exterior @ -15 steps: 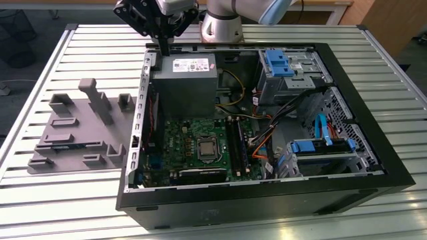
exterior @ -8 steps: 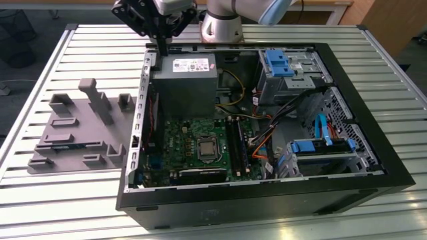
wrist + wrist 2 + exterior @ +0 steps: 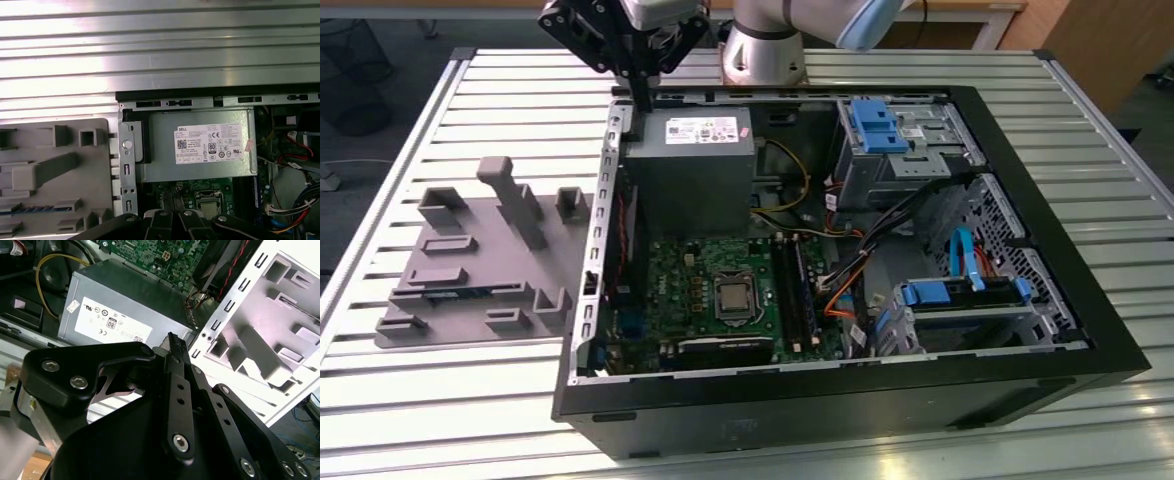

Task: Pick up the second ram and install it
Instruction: 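Reach for the second ram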

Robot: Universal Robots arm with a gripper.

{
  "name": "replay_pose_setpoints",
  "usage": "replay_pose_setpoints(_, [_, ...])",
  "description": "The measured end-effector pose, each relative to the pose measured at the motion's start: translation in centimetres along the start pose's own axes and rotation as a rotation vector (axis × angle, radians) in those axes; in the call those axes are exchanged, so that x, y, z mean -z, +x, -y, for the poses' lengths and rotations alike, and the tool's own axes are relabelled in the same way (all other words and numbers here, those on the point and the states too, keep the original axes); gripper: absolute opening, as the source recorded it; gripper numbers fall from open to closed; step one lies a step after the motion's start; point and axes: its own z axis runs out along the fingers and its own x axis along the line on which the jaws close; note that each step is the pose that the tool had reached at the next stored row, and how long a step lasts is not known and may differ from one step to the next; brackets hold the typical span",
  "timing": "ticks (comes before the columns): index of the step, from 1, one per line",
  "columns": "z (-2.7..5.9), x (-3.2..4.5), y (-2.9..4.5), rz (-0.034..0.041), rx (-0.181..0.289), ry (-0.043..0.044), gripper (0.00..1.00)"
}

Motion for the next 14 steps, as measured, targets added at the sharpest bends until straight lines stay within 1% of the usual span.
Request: replay_pose_setpoints(14, [0.05,-0.01,0.60,0.0000,0.000,-0.0001,0.11])
